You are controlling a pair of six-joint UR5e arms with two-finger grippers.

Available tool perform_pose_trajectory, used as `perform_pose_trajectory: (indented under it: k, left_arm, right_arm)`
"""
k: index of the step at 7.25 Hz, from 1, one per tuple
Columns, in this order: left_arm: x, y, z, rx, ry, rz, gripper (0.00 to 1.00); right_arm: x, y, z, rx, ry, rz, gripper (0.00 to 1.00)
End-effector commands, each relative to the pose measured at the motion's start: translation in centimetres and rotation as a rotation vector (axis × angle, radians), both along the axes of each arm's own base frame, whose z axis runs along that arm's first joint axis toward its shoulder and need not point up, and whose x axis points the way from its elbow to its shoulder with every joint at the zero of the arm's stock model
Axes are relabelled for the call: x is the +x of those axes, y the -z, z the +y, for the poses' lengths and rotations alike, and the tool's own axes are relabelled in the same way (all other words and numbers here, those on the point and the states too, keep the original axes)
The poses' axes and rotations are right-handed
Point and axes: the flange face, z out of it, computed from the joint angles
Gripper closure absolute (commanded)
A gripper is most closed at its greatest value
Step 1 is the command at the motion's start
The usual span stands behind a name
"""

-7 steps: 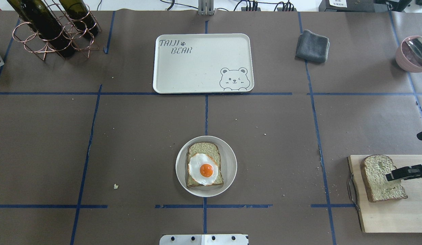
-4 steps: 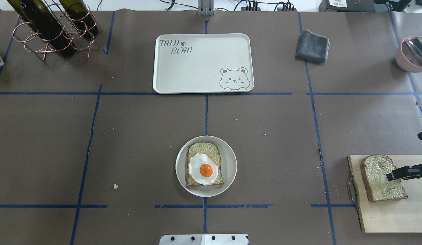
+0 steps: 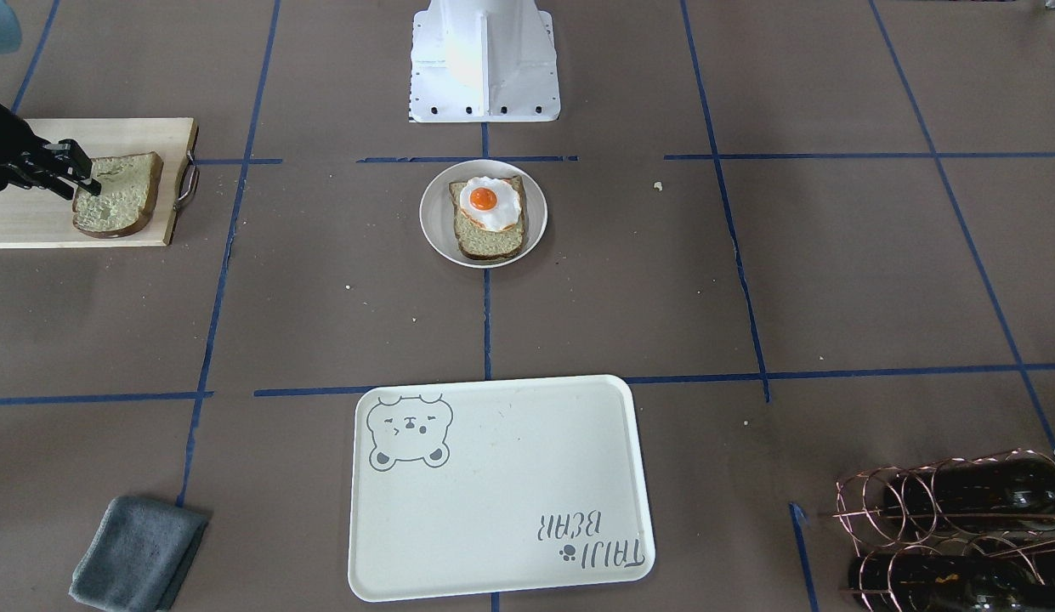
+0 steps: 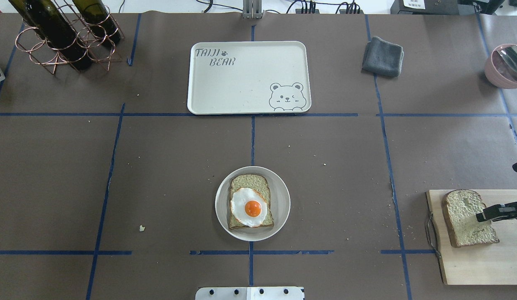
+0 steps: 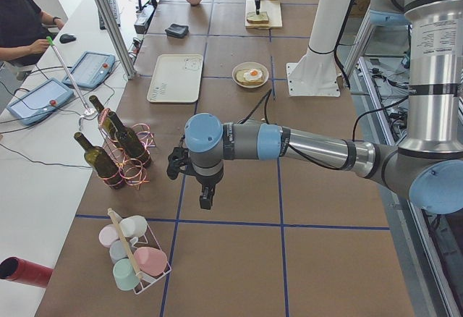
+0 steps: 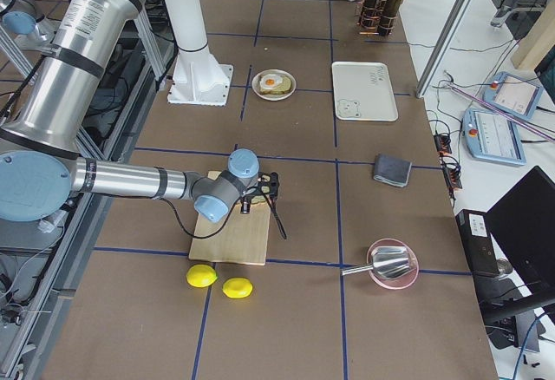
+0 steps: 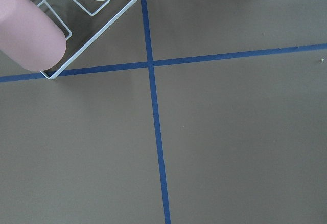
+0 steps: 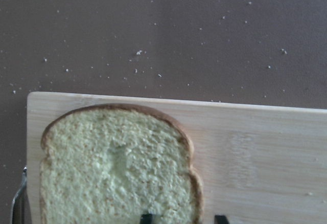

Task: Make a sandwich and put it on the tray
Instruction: 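Lift the bread slice off the cutting board with the right gripper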

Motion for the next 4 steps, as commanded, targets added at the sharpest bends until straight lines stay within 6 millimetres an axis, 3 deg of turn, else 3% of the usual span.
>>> perform_pose_trajectory:
  k: [1, 2, 4]
  left_arm:
    - [0.04, 0.05, -0.01, 0.002, -0.002, 0.001, 0.00]
    - [-0.03, 0.34, 0.01, 0.007, 0.001, 0.000, 0.00]
    - [-0.03, 0.42, 0.02, 0.009, 0.000, 0.000, 0.00]
  right_arm:
    - [0.08, -0.11, 0.08, -0.002, 0.000, 0.002, 0.83]
    - [0.17, -0.18, 0.11, -0.006, -0.002, 0.004, 1.00]
    - [0.29, -0.10, 0.18, -0.005, -0.003, 0.002, 1.00]
